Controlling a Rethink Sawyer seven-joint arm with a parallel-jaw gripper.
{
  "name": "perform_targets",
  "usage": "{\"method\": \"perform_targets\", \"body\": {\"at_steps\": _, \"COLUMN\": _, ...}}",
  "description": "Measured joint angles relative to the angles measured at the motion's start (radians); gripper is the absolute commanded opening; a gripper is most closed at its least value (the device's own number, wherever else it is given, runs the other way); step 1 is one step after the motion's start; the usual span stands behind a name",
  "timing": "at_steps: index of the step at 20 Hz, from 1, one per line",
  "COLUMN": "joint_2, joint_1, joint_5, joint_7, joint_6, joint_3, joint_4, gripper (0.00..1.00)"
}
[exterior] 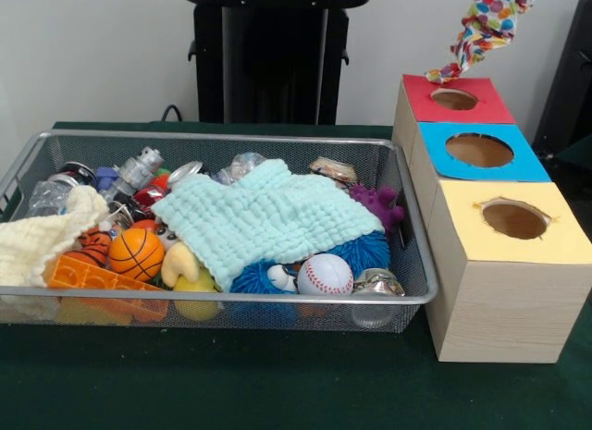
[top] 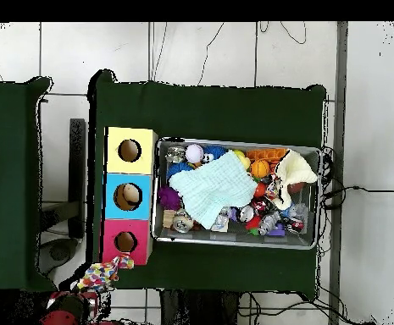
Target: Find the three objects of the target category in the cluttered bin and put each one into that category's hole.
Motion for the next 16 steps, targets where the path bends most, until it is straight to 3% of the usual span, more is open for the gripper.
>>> {"method": "perform_targets", "body": {"at_steps": 12, "joint_2": -0.003, "joint_1": -0.011, "joint_5": 0.003, "joint_7": 0.000, "joint_6": 0.000, "joint_3": 0.002, "joint_4": -0.013, "gripper": 0.00}}
{"method": "perform_targets", "body": {"at_steps": 16, "joint_2": 0.005, "joint_1": -0.105, "joint_5": 0.023, "joint_7": 0.000, "joint_6": -0.008, "joint_3": 0.055, "joint_4": -0.013, "gripper": 0.00}}
